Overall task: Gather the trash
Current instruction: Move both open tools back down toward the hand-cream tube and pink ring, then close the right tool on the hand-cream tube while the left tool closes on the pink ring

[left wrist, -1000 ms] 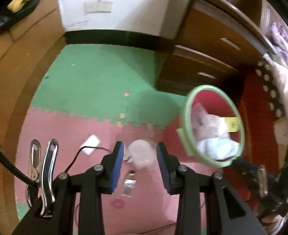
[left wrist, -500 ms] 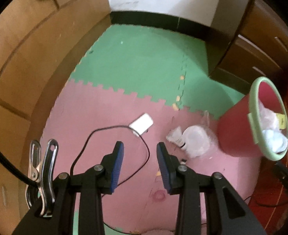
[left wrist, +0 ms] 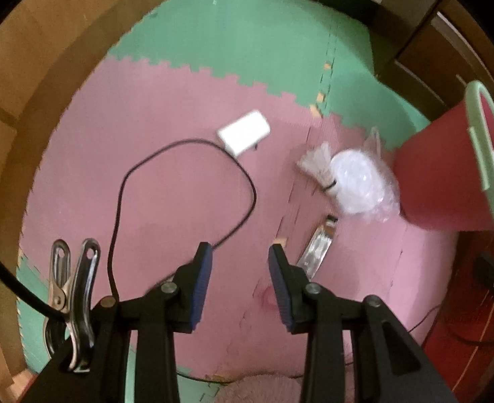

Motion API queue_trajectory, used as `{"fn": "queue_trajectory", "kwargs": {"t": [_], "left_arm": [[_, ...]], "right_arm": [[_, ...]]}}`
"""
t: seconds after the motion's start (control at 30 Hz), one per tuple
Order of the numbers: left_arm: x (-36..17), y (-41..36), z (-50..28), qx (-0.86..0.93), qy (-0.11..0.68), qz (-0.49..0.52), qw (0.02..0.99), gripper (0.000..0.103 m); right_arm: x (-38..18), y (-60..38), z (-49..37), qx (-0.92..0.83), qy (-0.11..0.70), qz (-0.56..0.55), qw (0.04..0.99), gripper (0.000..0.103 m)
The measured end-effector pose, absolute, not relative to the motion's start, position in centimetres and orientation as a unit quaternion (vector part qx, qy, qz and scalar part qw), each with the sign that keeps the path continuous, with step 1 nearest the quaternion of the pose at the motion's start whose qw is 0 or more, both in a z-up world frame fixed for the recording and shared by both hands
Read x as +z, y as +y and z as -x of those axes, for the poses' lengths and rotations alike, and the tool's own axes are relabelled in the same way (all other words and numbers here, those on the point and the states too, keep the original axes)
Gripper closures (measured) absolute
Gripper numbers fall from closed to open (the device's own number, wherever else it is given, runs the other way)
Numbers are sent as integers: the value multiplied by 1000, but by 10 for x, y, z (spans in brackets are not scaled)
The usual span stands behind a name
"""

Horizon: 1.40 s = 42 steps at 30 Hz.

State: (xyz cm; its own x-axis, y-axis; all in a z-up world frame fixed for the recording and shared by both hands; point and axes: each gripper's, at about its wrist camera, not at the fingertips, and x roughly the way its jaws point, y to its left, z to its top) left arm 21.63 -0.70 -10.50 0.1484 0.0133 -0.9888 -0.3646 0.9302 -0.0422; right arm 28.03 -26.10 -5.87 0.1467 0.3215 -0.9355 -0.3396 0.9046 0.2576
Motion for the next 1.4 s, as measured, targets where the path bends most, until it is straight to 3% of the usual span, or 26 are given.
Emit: {"fn": "queue_trajectory", "kwargs": {"t": [0.2,0.33,0.77,1.4], "left_arm": [[-141,-14,-201,114,658,152,729,66],[-165,-21,-193,101,667,167,719,59],[-234,-58,-182,42,707,157,688,49],[-281,-89,-187,21,732,141,666,44]], "right_arm": [[-90,-245,-278,215,632,20,744,74],[-110,-236,-277,209,643,33,737,70],[-156,-227,-275,195,669,53,715,70],[-186,-239,-268,181,693,55,696,70]]}}
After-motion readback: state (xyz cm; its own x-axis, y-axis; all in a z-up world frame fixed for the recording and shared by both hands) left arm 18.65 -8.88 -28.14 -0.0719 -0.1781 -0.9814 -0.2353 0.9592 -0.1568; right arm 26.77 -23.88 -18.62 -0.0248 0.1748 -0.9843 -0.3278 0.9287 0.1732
